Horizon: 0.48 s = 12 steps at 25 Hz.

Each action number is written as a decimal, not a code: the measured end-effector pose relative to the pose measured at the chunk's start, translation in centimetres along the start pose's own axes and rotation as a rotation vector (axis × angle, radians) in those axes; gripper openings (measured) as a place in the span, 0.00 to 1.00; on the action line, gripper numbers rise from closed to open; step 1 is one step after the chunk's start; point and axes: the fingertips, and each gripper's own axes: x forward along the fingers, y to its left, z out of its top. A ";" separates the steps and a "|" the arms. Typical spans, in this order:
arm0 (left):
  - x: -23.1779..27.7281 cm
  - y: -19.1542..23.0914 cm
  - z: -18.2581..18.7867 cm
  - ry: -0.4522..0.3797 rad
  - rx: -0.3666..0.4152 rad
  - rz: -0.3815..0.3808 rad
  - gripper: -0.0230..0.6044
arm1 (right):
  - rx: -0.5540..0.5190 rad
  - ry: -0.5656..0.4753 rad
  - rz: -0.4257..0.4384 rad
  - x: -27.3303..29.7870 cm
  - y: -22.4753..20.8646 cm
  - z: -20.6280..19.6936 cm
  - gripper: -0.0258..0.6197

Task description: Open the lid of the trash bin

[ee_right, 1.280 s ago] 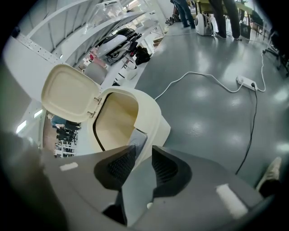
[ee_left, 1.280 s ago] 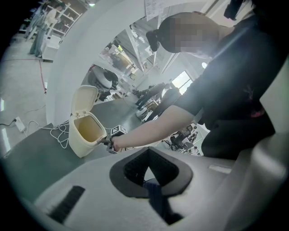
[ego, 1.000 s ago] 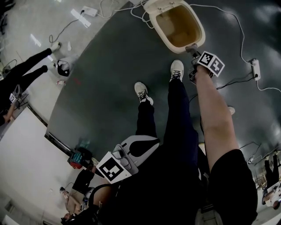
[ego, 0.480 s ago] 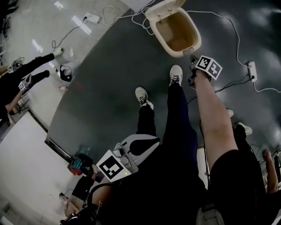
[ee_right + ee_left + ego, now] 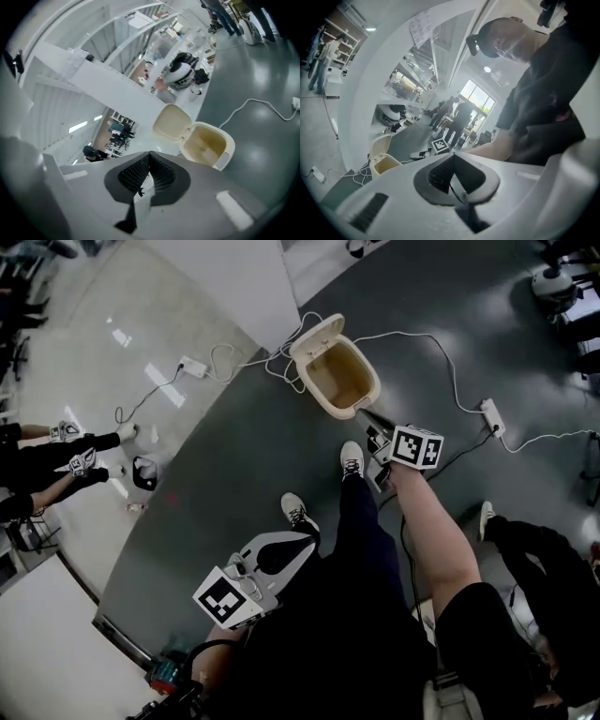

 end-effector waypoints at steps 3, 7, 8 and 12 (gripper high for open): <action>-1.6 -1.6 1.8 -0.015 0.034 -0.024 0.04 | -0.079 -0.070 0.120 -4.1 8.3 1.4 0.04; -3.4 -3.4 4.5 -0.079 0.063 -0.066 0.04 | -0.212 -0.138 0.219 -9.6 17.9 2.3 0.04; -3.8 -3.7 5.2 -0.097 0.068 -0.079 0.04 | -0.247 -0.150 0.234 -10.8 19.8 2.3 0.04; -5.1 -4.4 7.2 -0.149 0.108 -0.112 0.04 | -0.373 -0.198 0.277 -14.7 26.1 1.8 0.04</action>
